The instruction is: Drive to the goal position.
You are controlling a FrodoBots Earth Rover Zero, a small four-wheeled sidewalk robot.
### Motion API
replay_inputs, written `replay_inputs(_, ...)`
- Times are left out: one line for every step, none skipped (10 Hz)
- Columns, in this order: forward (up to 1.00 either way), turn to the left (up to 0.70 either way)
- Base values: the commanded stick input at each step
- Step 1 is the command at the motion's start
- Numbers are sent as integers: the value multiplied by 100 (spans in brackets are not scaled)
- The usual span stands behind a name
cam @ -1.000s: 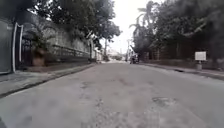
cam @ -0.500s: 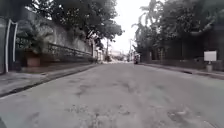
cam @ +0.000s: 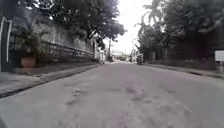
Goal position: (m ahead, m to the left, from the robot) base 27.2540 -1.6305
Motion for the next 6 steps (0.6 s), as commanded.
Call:
replay_inputs(100, 1)
replay_inputs(100, -3)
replay_inputs(100, -24)
replay_inputs(100, -39)
replay_inputs(100, -39)
replay_inputs(100, -39)
